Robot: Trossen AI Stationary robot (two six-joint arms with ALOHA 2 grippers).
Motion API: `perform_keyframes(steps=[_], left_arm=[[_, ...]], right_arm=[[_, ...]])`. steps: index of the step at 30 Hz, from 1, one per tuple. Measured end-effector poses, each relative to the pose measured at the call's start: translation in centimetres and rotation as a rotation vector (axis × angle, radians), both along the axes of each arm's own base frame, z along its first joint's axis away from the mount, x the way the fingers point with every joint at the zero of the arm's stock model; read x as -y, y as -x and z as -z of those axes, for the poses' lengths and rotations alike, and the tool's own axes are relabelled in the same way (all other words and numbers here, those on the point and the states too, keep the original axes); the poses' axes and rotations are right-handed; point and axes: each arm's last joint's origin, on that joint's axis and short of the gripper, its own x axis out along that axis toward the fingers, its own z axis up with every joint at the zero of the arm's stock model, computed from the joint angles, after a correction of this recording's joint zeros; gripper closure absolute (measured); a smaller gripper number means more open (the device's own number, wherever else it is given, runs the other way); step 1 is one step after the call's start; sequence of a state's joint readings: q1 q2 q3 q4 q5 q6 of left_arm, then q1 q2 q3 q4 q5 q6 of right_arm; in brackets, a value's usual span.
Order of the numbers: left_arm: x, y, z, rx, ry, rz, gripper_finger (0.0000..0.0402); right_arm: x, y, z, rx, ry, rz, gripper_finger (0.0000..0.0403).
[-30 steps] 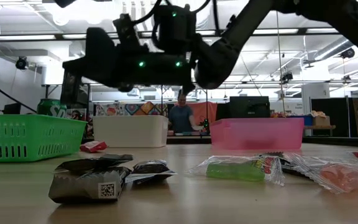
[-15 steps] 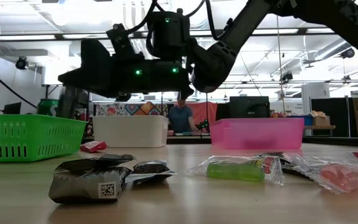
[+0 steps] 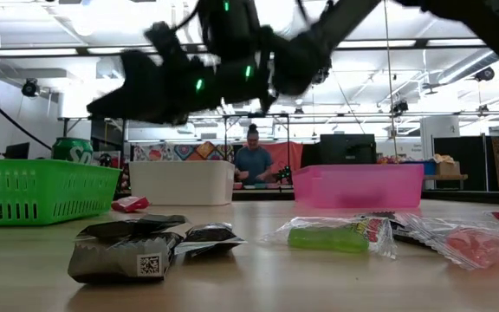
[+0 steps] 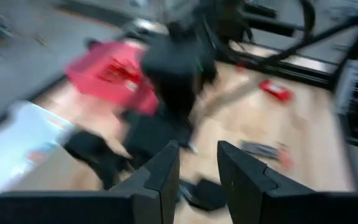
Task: Organize candy in baskets
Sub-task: Put the red gummy into the white bin
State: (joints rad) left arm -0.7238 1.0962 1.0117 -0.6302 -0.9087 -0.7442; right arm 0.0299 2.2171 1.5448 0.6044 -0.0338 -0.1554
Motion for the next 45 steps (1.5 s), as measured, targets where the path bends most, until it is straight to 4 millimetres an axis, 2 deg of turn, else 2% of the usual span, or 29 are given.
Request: perform_keyframes(steps=[5,10,16,19,22,28,36,45], left_arm=[[0.2,0.3,0.0,-0.075,0.212,0.043,0.0309],[0.2,0.9,1.0,-0.199,0.380,0.008,0.0309],[1.0,0.9,2.7,-0.432,0.633,-0.062,0.0309],[2.2,0.6,4.1,-0.581,0.744,-0.105,0.0309],[3.8,0.2,5.9,-0.719,0.782,-0.140,0.0309],[6.7,-0.3,9.6,-1.000,0.827,-0.226,0.0309],[7.7,-1.2,12.8,-1.011,0.684,-0.290,0.0306],[8.1,-1.9,15.3,-1.007,0.567,-0.336,0.0255]], right_arm=[[0.0,2.3,-4.7,-0.180,0.097,-0.025,0.0274],[0.2,6.2,-9.0,-0.283,0.156,-0.044,0.0287],[0.1,11.5,-12.0,-0.274,0.107,-0.033,0.0302],[-0.3,13.5,-12.5,-0.267,0.062,-0.030,0.0306],[-0.6,14.9,-12.4,-0.272,0.035,-0.027,0.0309],[-0.6,15.8,-11.9,-0.253,0.008,-0.020,0.0308],[-0.6,15.7,-11.1,-0.241,0.011,-0.022,0.0312],[-1.2,15.6,-11.3,-0.228,0.008,-0.039,0.0313]])
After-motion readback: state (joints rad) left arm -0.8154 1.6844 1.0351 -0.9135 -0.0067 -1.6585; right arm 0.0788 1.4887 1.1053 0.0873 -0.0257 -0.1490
